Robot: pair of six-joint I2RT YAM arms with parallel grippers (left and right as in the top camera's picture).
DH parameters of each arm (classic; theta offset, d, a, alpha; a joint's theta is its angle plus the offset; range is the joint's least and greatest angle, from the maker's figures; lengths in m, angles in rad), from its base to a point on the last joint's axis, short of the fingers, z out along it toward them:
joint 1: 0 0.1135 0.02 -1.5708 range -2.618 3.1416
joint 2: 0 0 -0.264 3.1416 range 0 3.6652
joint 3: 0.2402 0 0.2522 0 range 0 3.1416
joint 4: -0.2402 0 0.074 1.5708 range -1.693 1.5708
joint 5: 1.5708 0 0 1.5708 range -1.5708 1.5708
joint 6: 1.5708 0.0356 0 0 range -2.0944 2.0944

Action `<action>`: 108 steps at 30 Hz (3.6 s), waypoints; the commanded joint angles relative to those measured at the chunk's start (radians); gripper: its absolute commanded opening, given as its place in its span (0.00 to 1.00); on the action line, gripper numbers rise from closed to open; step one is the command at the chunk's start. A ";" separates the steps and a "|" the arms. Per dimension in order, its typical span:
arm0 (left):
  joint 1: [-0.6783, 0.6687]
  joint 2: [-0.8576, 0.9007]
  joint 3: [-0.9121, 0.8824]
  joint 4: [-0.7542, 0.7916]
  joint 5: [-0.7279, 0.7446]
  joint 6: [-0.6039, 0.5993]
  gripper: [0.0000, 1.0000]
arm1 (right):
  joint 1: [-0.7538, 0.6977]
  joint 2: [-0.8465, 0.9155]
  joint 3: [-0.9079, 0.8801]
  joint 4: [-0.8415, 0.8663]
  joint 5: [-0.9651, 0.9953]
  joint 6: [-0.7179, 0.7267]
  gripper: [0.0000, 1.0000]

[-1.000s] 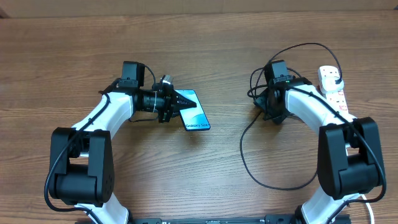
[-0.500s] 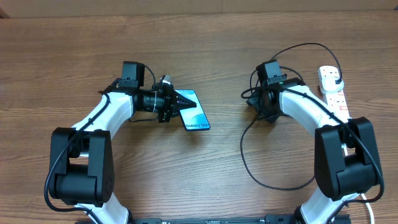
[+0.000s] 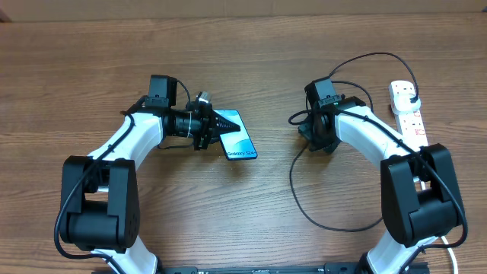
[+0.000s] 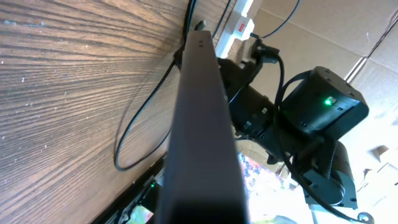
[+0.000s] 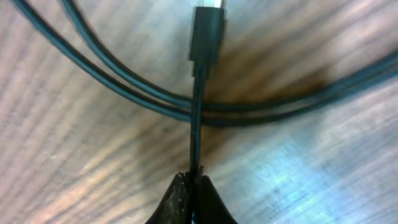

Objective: Plug charger to phone and switch on socket
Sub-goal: 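Grasp the black cable's USB-C end with the right gripper, then carry the cable end with the right gripper toward the phone, then raise the phone upright with the left gripper above the cable end, then align the USB-C plug under the phone's bottom port with the right gripper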

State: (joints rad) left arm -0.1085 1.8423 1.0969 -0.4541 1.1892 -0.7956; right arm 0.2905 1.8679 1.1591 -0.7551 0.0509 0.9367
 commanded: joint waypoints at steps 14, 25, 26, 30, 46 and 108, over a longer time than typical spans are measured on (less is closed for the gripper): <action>0.142 -0.002 0.025 -0.002 0.035 0.127 0.04 | 0.195 -0.020 0.021 -0.115 0.056 -0.150 0.50; 0.142 -0.002 0.025 -0.043 0.035 0.172 0.04 | 0.194 0.019 0.020 -0.107 0.089 -0.068 0.52; 0.140 -0.002 0.025 -0.044 0.035 0.172 0.04 | 0.194 0.027 0.020 -0.108 0.072 -0.068 0.52; 0.141 -0.002 0.025 -0.055 0.035 0.172 0.04 | 0.194 0.073 0.020 -0.109 -0.043 -0.069 0.51; 0.141 -0.002 0.025 -0.141 0.035 0.258 0.04 | 0.194 0.132 0.020 -0.114 -0.057 -0.011 0.04; 0.058 0.002 0.032 0.652 0.281 -0.032 0.04 | 0.670 -0.528 0.020 -0.242 -0.209 -0.324 0.04</action>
State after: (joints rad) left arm -0.0418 1.8423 1.1118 0.2058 1.4506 -0.8597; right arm 0.9565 1.3659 1.1713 -1.0336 -0.1673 0.7197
